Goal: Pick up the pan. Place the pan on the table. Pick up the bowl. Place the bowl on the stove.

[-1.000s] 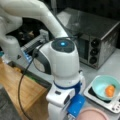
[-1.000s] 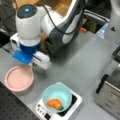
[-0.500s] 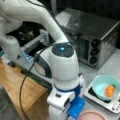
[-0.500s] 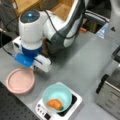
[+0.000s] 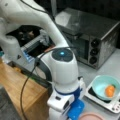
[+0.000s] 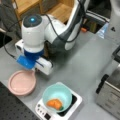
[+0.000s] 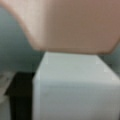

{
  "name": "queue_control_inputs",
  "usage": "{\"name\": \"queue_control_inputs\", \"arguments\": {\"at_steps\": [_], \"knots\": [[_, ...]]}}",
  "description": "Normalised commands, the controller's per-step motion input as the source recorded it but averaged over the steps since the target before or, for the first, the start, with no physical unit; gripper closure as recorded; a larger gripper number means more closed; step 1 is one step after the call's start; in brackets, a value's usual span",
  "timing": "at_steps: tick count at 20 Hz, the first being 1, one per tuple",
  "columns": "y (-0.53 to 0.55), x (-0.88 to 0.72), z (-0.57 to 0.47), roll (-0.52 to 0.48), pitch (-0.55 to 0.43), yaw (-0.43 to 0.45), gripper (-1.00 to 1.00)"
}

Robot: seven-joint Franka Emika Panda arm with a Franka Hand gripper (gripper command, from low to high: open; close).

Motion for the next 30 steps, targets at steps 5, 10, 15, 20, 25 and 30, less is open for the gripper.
{"name": "queue_control_inputs", "arguments": {"at_steps": [5,10,15,20,25,30], "knots": [[0.05,-0.16,-0.19,-0.091,-0.183,-0.054,1.0],[0.03,-0.13,-0.18,-0.104,-0.181,-0.05,1.0],[0.03,-0.1,-0.16,-0.11,-0.172,-0.05,1.0],[0.03,-0.09,-0.12,-0.111,-0.156,-0.051,1.0],[0.02,-0.08,-0.12,-0.107,-0.151,-0.05,1.0],[0.0,-0.07,-0.12,-0.094,-0.149,-0.042,-1.0]]}}
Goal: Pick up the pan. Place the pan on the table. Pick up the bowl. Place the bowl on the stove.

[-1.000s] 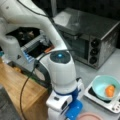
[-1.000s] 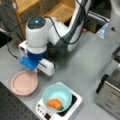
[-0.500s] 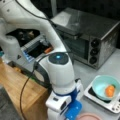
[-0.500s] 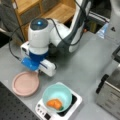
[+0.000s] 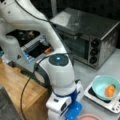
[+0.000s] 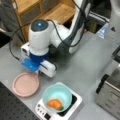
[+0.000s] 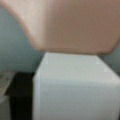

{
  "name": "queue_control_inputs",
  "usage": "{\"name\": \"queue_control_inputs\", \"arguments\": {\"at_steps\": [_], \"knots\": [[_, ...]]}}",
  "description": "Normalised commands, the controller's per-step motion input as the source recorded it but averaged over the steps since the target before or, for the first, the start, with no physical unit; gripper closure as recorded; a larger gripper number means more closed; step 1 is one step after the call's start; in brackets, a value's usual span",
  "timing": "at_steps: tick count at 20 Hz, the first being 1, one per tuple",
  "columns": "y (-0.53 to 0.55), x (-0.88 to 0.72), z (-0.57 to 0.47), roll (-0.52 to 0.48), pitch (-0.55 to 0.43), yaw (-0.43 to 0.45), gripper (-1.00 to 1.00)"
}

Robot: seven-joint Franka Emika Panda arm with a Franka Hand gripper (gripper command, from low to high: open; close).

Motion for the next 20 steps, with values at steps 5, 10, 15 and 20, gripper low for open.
{"name": "queue_control_inputs", "arguments": {"at_steps": [5,10,15,20], "knots": [[0.0,-0.08,-0.09,-0.088,-0.132,-0.034,-1.0],[0.01,-0.09,-0.08,-0.09,-0.126,-0.032,-1.0],[0.03,-0.08,-0.07,-0.091,-0.122,-0.035,-1.0],[0.04,-0.06,-0.06,-0.092,-0.12,-0.039,-1.0]]}}
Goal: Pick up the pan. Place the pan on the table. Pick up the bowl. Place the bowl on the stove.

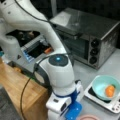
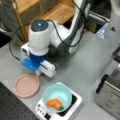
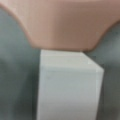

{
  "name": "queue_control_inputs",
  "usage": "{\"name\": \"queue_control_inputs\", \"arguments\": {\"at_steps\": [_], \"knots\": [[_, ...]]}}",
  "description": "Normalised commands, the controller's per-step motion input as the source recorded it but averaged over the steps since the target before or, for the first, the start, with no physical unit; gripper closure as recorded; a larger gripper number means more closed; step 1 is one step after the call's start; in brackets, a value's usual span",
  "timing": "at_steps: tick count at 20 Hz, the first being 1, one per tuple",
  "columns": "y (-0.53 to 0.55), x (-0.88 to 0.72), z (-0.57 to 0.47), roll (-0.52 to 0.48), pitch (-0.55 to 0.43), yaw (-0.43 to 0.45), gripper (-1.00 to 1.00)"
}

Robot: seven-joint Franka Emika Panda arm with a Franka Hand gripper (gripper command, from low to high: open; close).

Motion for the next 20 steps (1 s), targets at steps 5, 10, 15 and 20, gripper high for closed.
{"name": "queue_control_inputs", "arguments": {"at_steps": [5,10,15,20], "knots": [[0.04,-0.02,0.0,-0.09,-0.093,-0.036,-1.0],[0.06,-0.03,0.17,-0.087,0.003,-0.032,-1.0],[0.1,-0.03,0.32,-0.077,0.143,-0.015,-1.0],[0.16,-0.02,0.37,-0.069,0.204,-0.024,-1.0]]}}
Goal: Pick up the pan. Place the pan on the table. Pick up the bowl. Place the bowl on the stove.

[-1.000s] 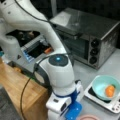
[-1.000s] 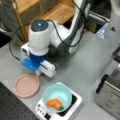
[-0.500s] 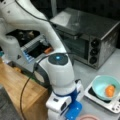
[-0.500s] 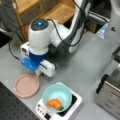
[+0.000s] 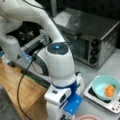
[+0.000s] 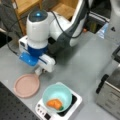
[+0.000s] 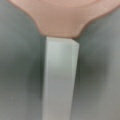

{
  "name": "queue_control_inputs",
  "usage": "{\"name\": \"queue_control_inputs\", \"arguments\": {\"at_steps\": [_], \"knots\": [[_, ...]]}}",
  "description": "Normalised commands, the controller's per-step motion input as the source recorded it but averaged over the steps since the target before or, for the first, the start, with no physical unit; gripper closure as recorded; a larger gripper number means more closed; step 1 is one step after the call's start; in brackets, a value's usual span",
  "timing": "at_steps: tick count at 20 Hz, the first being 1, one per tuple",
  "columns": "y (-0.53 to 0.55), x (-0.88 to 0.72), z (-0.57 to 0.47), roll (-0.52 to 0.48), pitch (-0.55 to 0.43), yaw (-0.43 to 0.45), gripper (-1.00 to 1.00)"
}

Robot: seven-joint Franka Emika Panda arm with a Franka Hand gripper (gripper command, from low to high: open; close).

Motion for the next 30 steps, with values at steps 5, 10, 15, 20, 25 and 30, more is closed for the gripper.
{"name": "queue_control_inputs", "arguments": {"at_steps": [5,10,15,20,25,30], "knots": [[0.27,-0.09,0.49,-0.078,0.261,-0.071,-1.0],[0.38,-0.1,0.49,-0.057,0.249,-0.112,-1.0],[0.22,0.0,0.26,-0.015,0.181,-0.093,-1.0],[0.27,-0.07,0.3,0.063,0.128,-0.136,-1.0],[0.29,-0.17,0.4,0.069,0.101,-0.154,-1.0],[0.21,-0.12,0.28,0.102,0.078,-0.113,-1.0]]}}
